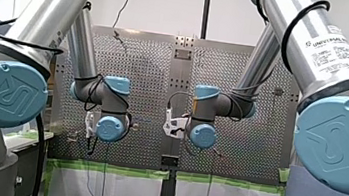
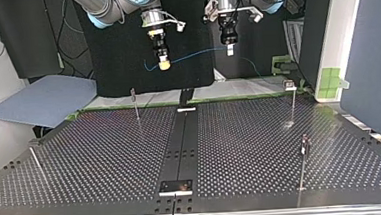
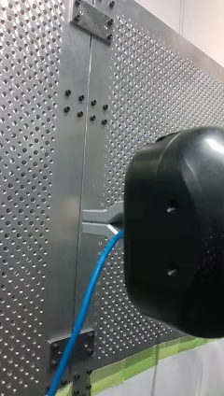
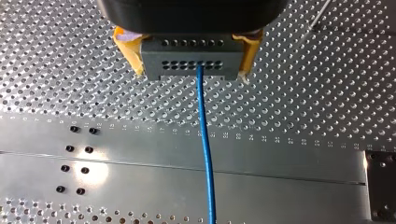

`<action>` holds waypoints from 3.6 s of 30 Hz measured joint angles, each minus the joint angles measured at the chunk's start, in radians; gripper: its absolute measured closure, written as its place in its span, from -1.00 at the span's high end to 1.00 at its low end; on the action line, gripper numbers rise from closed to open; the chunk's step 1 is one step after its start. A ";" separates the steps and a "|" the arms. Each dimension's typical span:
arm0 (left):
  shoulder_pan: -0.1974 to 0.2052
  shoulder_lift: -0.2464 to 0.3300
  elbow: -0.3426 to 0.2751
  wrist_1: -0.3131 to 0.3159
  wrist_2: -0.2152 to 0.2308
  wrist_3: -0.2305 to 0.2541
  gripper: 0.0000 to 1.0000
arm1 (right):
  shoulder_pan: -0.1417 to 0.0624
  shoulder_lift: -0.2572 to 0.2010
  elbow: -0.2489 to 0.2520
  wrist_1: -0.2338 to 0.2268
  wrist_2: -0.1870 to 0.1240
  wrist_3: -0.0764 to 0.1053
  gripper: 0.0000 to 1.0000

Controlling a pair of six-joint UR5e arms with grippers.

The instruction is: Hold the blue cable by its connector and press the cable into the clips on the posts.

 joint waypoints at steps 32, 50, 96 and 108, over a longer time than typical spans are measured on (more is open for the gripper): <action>0.000 0.000 0.000 0.000 0.000 0.000 -0.99 | 0.000 0.000 0.000 0.000 0.000 0.000 -1.00; 0.000 0.000 0.000 0.000 0.000 0.000 -0.99 | 0.000 0.000 0.000 0.000 0.000 0.000 -1.00; 0.000 0.000 0.000 0.002 0.000 0.000 -0.99 | 0.000 -0.001 0.000 0.000 0.000 0.000 -1.00; -0.021 -0.063 -0.062 0.064 -0.021 0.046 -0.99 | 0.034 0.053 0.006 -0.055 -0.054 0.028 -1.00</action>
